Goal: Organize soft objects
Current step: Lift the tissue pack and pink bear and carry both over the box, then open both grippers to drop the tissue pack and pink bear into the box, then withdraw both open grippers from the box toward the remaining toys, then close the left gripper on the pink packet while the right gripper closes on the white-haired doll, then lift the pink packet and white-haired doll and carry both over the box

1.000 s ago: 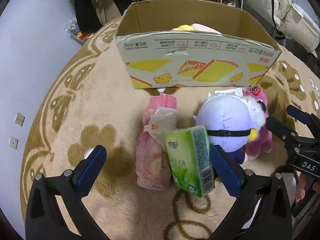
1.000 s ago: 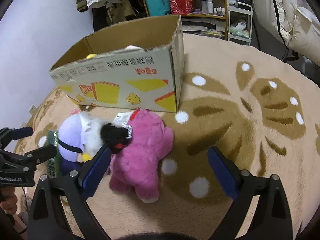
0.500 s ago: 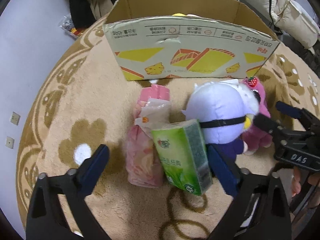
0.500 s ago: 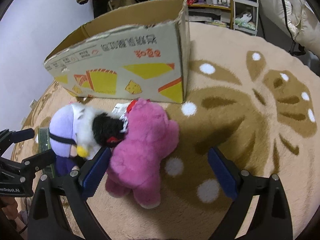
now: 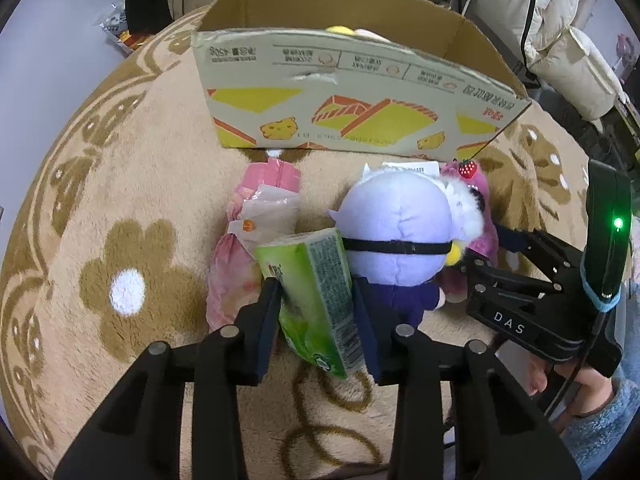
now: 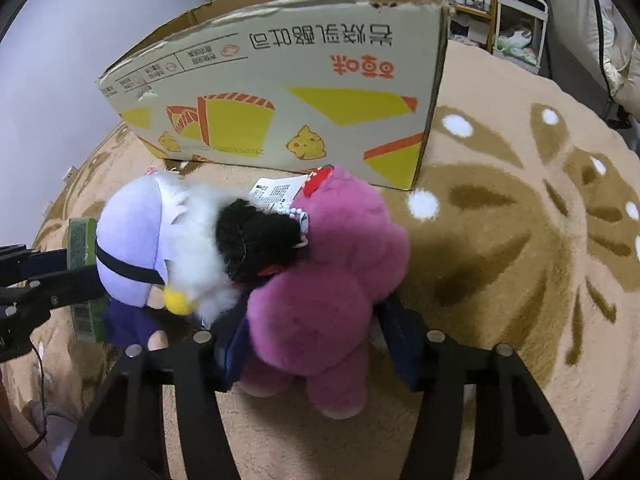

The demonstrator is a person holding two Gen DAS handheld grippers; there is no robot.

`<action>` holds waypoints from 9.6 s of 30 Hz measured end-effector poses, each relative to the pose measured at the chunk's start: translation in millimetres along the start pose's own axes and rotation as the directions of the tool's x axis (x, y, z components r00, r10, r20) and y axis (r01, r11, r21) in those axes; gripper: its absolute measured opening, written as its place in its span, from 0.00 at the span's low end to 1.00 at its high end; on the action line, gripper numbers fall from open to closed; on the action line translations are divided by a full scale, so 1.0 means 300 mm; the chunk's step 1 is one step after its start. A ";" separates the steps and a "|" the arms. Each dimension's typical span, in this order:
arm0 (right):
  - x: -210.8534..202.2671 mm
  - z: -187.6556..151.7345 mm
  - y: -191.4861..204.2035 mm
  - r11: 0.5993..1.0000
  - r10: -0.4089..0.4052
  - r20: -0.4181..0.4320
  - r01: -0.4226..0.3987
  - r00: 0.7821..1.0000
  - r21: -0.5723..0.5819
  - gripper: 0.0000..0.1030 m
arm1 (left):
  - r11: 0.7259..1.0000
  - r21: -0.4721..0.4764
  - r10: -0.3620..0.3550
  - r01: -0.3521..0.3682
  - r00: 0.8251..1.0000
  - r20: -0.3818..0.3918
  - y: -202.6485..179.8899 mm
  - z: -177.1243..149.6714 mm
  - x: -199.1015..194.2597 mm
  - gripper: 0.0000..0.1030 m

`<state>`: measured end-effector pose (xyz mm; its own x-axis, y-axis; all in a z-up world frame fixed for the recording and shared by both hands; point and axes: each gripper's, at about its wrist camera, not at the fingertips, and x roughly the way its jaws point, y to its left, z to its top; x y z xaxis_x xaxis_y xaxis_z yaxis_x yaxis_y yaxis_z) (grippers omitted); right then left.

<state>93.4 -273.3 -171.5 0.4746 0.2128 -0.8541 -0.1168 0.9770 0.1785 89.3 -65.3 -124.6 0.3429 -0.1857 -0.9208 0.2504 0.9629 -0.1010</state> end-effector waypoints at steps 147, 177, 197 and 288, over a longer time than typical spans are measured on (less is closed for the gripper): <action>-0.358 0.065 0.167 0.996 0.073 0.319 -0.054 0.945 -0.068 1.00 | 0.976 -0.060 0.218 -0.210 0.934 0.284 0.112 0.112 -0.337 1.00; -0.096 0.012 0.214 0.992 0.071 0.154 -0.053 0.986 -0.114 1.00 | 0.984 -0.072 0.169 -0.165 0.984 0.050 0.167 0.117 -0.061 1.00; 0.020 0.025 0.228 0.986 0.025 0.081 -0.011 0.996 -0.164 1.00 | 0.990 -0.065 0.116 -0.122 0.990 -0.082 0.165 0.117 0.101 1.00; -0.359 0.348 0.012 0.999 0.037 0.505 -0.039 0.862 -0.006 0.63 | 0.963 0.001 0.216 -0.271 0.771 0.599 0.025 0.348 -0.415 0.17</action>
<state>133.0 -291.2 -27.8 0.8457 0.2272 -0.4828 -0.1406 0.9677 0.2091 143.1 -55.4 28.6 0.8607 -0.0525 -0.5065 0.1494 0.9769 0.1527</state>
